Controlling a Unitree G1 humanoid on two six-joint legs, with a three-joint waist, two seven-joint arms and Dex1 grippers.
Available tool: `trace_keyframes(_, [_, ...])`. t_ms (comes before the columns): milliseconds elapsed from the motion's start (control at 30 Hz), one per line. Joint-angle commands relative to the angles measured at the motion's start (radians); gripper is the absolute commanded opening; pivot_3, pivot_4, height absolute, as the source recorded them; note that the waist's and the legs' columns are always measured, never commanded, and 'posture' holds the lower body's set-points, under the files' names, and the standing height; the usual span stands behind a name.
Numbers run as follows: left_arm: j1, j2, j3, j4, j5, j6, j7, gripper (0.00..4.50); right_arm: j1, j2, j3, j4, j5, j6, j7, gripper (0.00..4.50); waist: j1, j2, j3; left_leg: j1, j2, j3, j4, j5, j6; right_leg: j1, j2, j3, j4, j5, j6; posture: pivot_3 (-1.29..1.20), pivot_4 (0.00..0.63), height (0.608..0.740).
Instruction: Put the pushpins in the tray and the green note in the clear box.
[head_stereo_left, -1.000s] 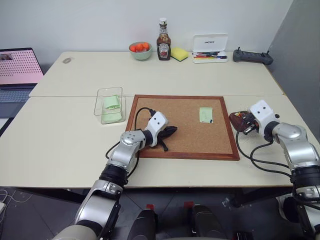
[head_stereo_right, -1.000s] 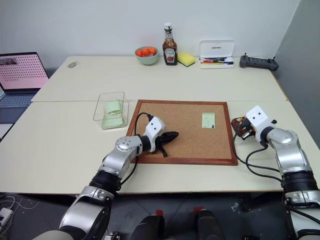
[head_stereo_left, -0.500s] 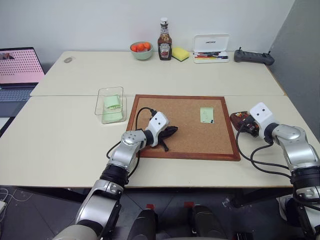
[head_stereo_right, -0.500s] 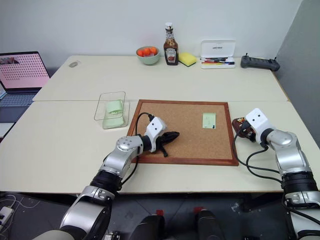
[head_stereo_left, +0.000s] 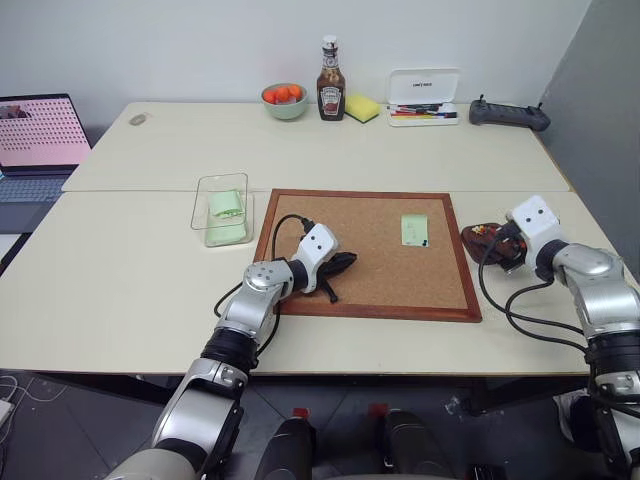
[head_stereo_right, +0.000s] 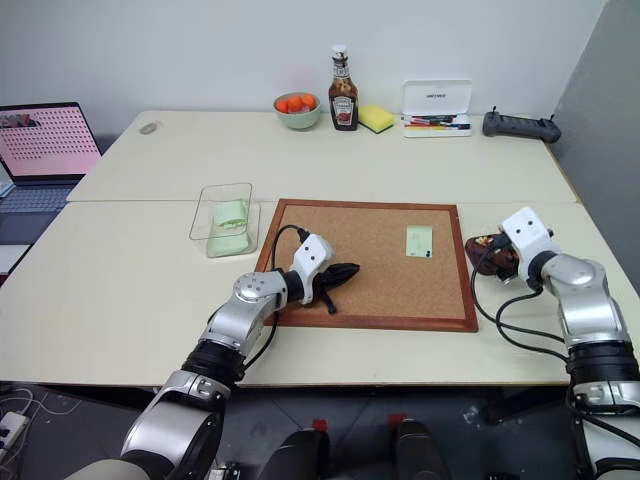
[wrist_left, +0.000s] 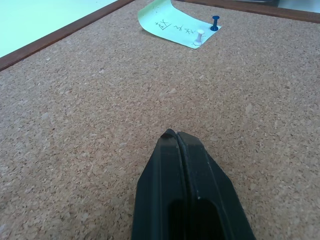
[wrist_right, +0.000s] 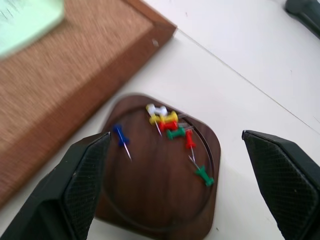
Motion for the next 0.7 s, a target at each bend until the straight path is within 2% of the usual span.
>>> trace_keyframes(33, [0.024, -0.004, -0.044, 0.053, 0.040, 0.022, -0.001, 0.00, -0.003, 0.021, -0.009, -0.140, 0.111, 0.077, 0.100, 4.47, 0.000, 0.000, 0.000, 0.000, 0.000, 0.000, 0.000, 0.000, 0.000, 0.000, 0.000, 0.000, 0.000, 0.000, 0.000, 0.00, 0.150, 0.740])
trace_keyframes(200, [0.021, -0.005, -0.044, 0.051, 0.040, 0.023, -0.001, 0.00, -0.004, 0.096, 0.027, -0.161, 0.137, 0.098, 0.103, 4.47, 0.000, 0.000, 0.000, 0.000, 0.000, 0.000, 0.000, 0.000, 0.000, 0.000, 0.000, 0.000, 0.000, 0.000, 0.000, 0.00, 0.150, 0.740])
trace_keyframes(533, [0.024, -0.002, -0.044, 0.035, 0.037, 0.031, 0.001, 0.00, -0.082, 0.193, 0.074, 0.034, 0.096, 0.006, 0.064, 4.47, 0.001, 0.000, 0.000, 0.000, 0.000, -0.001, 0.000, 0.000, 0.000, 0.000, 0.000, -0.001, 0.000, 0.000, 0.000, 0.00, 0.150, 0.740])
trace_keyframes(700, [0.033, 0.002, -0.045, 0.019, 0.034, 0.036, -0.005, 0.00, -0.103, 0.219, 0.082, 0.100, 0.078, -0.037, 0.066, 3.57, 0.001, 0.000, 0.000, 0.000, 0.000, -0.001, 0.000, 0.000, 0.000, 0.000, 0.000, -0.001, 0.000, 0.000, 0.000, 0.00, 0.150, 0.740])
